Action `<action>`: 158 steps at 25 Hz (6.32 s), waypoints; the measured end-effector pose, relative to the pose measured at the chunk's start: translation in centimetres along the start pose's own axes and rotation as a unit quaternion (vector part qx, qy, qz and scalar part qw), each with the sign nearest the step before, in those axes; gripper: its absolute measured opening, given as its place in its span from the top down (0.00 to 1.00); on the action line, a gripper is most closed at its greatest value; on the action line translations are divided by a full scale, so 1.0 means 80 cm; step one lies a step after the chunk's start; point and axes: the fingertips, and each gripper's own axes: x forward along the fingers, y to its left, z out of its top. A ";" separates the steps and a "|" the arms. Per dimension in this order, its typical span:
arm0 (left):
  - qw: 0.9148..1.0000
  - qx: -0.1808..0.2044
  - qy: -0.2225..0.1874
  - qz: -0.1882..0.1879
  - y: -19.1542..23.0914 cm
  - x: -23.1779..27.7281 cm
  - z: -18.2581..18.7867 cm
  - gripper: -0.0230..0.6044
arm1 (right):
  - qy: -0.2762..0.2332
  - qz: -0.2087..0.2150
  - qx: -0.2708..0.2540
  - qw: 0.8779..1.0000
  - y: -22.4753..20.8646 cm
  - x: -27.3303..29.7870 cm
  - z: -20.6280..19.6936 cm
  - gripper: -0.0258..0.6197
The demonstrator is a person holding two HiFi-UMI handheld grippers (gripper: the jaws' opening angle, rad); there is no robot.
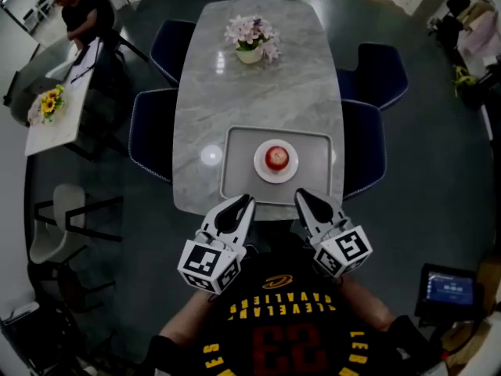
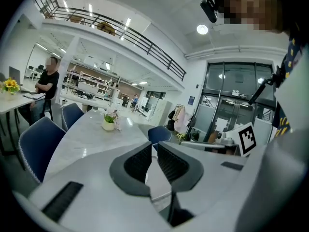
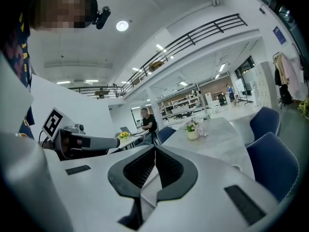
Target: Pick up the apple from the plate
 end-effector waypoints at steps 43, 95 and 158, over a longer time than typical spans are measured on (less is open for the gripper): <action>0.926 -0.234 0.295 -0.014 0.203 0.205 -0.174 0.83 | 0.200 -0.110 0.228 0.947 -0.229 0.116 -0.164 0.88; 0.863 -0.345 0.369 0.011 0.208 0.235 -0.255 0.90 | 0.306 -0.066 0.377 0.872 -0.249 0.153 -0.258 0.90; 0.878 -0.372 0.289 -0.082 0.261 0.392 -0.064 0.92 | 0.207 -0.007 0.433 0.877 -0.363 0.268 -0.075 0.91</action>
